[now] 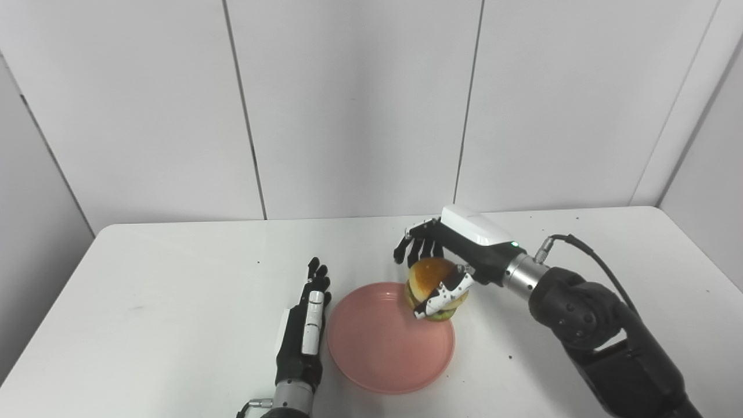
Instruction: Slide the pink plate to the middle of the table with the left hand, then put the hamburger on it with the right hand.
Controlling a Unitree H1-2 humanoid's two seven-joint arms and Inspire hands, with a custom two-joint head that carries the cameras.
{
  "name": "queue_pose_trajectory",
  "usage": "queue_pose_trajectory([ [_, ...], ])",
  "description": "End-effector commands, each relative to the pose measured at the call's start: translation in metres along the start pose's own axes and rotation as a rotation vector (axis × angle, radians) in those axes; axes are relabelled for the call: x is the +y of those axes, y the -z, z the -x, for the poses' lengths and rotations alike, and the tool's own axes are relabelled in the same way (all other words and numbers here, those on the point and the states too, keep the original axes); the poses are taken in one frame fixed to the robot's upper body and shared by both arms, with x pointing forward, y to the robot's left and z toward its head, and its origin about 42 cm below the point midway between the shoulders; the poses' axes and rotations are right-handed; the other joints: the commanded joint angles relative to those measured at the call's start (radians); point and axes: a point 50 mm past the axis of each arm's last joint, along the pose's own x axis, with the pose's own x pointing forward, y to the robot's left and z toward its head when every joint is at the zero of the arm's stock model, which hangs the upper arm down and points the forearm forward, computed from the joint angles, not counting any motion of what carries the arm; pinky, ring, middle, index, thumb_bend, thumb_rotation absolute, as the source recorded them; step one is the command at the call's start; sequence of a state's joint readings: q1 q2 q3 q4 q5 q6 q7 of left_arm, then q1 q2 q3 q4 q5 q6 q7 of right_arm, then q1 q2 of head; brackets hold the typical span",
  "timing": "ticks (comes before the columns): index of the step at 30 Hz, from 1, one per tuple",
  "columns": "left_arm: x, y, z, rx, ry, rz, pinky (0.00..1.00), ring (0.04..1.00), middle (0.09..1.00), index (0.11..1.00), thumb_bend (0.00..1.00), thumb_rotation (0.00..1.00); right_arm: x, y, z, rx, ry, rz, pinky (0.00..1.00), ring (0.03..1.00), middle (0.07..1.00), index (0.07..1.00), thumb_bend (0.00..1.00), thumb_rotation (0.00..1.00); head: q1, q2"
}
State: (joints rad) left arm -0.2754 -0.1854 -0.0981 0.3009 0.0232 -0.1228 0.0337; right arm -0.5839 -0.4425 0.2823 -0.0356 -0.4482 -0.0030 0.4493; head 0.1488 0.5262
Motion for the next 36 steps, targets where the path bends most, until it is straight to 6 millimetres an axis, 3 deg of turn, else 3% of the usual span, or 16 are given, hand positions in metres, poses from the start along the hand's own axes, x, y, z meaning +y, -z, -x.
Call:
queue_pose_trajectory([
  [1,-0.008,0.029,0.020,0.058,-0.025,0.030,1.00,1.000,1.000,1.000,0.70,1.00,-0.023,-0.017,-0.012,-0.096,0.042,0.051,0.33,0.398,0.474,0.535,0.51,0.00,0.005,0.000],
  [11,-0.011,0.030,0.020,0.039,-0.020,0.019,1.00,1.000,1.000,1.000,0.73,1.00,-0.001,-0.020,-0.025,-0.083,-0.041,0.053,0.37,0.408,0.490,0.525,0.52,0.00,0.014,0.003],
  [17,-0.012,0.030,0.020,0.018,-0.025,0.005,1.00,1.000,1.000,1.000,0.71,1.00,0.015,-0.014,-0.034,-0.070,-0.077,0.118,0.37,0.415,0.501,0.510,0.52,0.00,0.019,0.004],
  [26,-0.015,0.032,0.021,0.017,-0.021,0.058,1.00,1.000,1.000,1.000,0.69,1.00,0.041,0.003,-0.046,-0.046,-0.162,0.027,0.35,0.406,0.480,0.534,0.51,0.00,0.018,0.003],
  [30,-0.016,0.032,0.021,0.037,-0.044,0.028,1.00,1.000,1.000,1.000,0.70,1.00,0.052,0.009,-0.045,-0.042,-0.161,0.053,0.39,0.411,0.489,0.543,0.51,0.00,0.017,0.004],
  [31,-0.015,0.031,0.020,0.039,-0.045,0.033,1.00,1.000,1.000,1.000,0.71,1.00,0.054,0.008,-0.043,-0.057,-0.144,0.059,0.40,0.452,0.475,0.540,0.52,0.00,0.016,0.005],
  [32,-0.015,0.031,0.020,0.039,-0.045,0.039,1.00,1.000,1.000,1.000,0.71,1.00,0.055,0.008,-0.042,-0.068,-0.131,0.061,0.48,0.579,0.637,0.677,0.65,0.12,0.016,0.005],
  [33,-0.015,0.031,0.020,0.040,-0.046,0.036,1.00,1.000,1.000,1.000,0.72,1.00,0.055,0.007,-0.040,-0.079,-0.116,0.056,0.53,0.648,0.716,0.744,0.70,0.19,0.014,0.006],
  [36,-0.014,0.030,0.020,0.045,-0.041,0.043,1.00,1.000,1.000,1.000,0.72,1.00,0.054,0.005,-0.033,-0.109,-0.082,0.016,0.69,0.834,0.871,0.880,0.71,0.42,0.013,0.008],
])
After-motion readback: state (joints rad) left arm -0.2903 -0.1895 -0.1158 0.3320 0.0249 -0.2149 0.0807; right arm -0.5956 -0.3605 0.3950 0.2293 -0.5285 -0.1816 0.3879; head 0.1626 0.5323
